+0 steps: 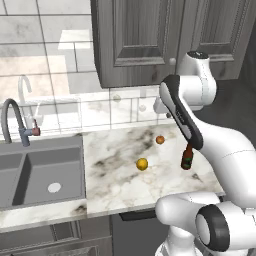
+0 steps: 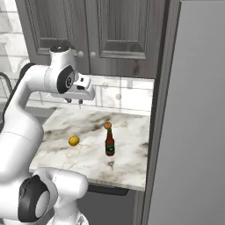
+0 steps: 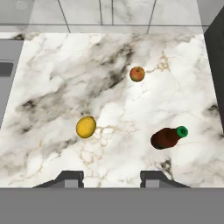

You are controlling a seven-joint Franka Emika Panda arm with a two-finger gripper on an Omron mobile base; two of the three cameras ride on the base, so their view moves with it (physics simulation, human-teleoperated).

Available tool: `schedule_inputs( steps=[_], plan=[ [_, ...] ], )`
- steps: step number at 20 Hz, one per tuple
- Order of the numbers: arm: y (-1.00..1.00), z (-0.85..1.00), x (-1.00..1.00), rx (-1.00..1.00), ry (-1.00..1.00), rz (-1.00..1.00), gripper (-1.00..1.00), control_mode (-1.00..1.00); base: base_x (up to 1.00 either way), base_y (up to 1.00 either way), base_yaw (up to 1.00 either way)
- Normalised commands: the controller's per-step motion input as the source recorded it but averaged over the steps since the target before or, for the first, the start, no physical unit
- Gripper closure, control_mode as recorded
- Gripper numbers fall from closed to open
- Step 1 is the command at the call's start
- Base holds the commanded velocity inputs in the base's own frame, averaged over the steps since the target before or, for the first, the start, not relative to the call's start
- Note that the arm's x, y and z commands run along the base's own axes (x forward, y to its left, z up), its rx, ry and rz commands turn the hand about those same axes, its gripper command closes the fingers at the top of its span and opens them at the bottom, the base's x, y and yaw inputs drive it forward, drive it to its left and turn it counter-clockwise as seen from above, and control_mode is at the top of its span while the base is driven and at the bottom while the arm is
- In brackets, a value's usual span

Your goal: Place the beer on the top shelf of the fridge to keep it out of children's reach, and place the lemon and apple on lower shelves for easy access.

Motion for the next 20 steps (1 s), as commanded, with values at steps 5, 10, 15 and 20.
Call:
schedule_inputs(
  steps=[5, 10, 15, 20],
  plan=[
    [0.0, -0.07, -0.15, 0.0, -0.05, -0.01, -1.0, -1.0, 0.0, 0.0, 0.0],
    [0.08, -0.42, -0.25, 0.0, -0.17, -0.08, -1.0, -1.0, 0.0, 0.0, 0.0],
    [0.29, -0.48, -0.06, 0.0, -0.06, -0.01, -1.0, -1.0, 0.0, 0.0, 0.0],
    [0.4, -0.55, 0.0, 0.0, 0.0, -0.02, -1.0, -1.0, 0.0, 0.0, 0.0]
  ],
)
